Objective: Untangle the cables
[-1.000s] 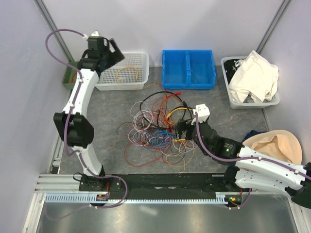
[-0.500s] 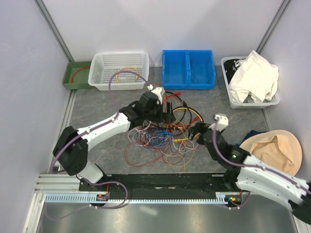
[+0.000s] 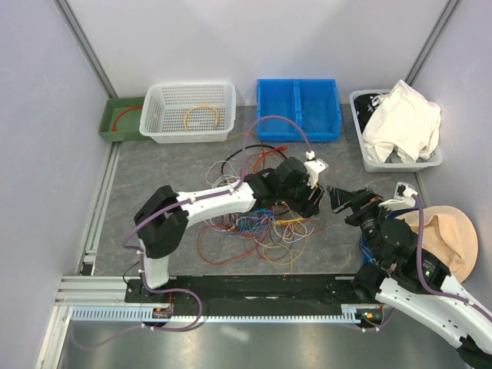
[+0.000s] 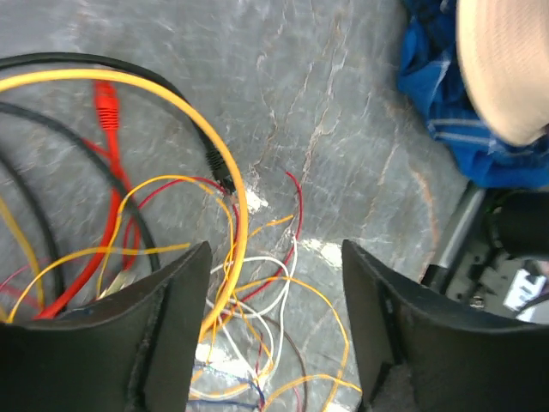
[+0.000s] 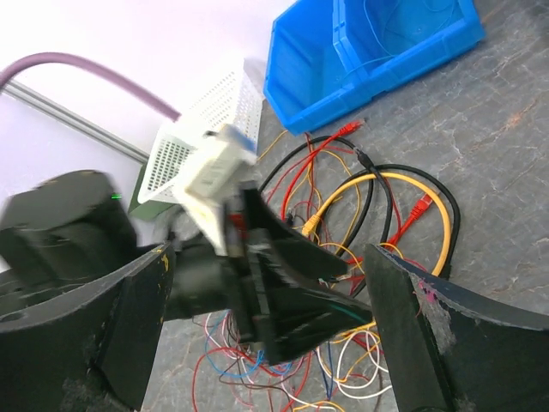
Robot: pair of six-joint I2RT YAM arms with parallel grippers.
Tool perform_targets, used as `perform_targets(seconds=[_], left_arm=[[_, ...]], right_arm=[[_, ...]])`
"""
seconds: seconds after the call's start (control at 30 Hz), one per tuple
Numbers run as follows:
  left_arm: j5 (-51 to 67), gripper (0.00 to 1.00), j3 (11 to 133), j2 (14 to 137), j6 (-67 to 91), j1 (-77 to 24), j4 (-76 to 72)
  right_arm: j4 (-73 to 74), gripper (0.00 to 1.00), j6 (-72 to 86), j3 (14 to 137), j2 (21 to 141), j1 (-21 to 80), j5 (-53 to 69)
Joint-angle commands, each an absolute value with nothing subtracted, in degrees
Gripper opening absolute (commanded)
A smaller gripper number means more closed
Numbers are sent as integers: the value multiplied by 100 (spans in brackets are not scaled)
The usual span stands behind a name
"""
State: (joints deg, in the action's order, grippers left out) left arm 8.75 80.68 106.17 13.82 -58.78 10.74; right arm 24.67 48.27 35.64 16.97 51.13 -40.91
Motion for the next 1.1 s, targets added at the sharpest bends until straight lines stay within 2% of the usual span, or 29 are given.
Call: perform_targets(seconds=[0.0,0.13,0.23,0.33,0.37,0.4,0.53,0.6,0.63,0.67,0.93,1.07], left_arm=[[862,66,8411,11082,817,-5924,1406],[651,65,8437,11381,730,-5950,1573],[607,59,8455,11513,668,-5950,1678],[536,57,8464,11698,633,-5959,1731],[501,47,8481,11785,642,-5959,1766],[475,41,8481,11786,650,-5959,1793],[326,34,8367,11488,677,-5976,1784],[194,19,8288,11130,633,-5977,1810],[124,6,8262,10962,642,-5985,1863],[97,2,8183,10725,668,-5985,1907],[-447,2,7551,7502,555,-5977,1951],[-527,2,7365,6435,483,-5968,2012]], right_arm=[[2856,98,4693,3727,1626,5124,-4025],[2874,98,4650,3674,1450,5133,-4034],[2865,98,4614,3665,1485,5133,-4043],[2865,98,4606,3674,1591,5133,-4008],[2848,98,4605,3665,1634,5124,-3999],[2848,98,4614,3665,1652,5133,-3990],[2821,98,4597,3612,1644,5133,-3999],[2795,98,4588,3595,1652,5133,-3990],[2769,98,4588,3586,1661,5124,-3982],[2760,98,4579,3586,1679,5133,-3947],[2426,98,4447,3480,2108,5124,-3789],[2031,98,4351,3419,2364,5124,-3578]])
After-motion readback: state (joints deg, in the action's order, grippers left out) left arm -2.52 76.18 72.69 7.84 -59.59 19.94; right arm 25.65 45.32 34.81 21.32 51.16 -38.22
